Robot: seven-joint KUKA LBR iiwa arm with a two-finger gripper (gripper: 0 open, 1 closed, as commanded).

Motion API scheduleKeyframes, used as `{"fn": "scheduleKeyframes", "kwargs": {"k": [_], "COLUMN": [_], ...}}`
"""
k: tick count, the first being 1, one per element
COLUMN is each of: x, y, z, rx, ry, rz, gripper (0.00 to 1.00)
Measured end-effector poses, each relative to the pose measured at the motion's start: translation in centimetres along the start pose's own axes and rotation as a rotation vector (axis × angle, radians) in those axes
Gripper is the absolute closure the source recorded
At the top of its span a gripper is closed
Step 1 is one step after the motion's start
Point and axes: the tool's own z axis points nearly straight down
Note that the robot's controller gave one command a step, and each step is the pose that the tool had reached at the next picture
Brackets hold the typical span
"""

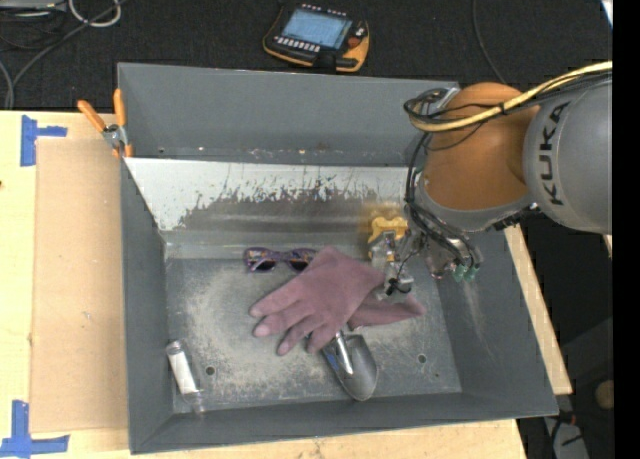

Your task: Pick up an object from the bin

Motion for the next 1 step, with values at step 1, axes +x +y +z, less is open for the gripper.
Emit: {"fn": "scheduleKeyframes", "kwargs": {"k": [1], "x": [-0.72], "y": [0.25], "z": [-9.05], "rx": [0.006], "ry": [-0.038], "rz": [-0.012], "gripper": [1.0]}}
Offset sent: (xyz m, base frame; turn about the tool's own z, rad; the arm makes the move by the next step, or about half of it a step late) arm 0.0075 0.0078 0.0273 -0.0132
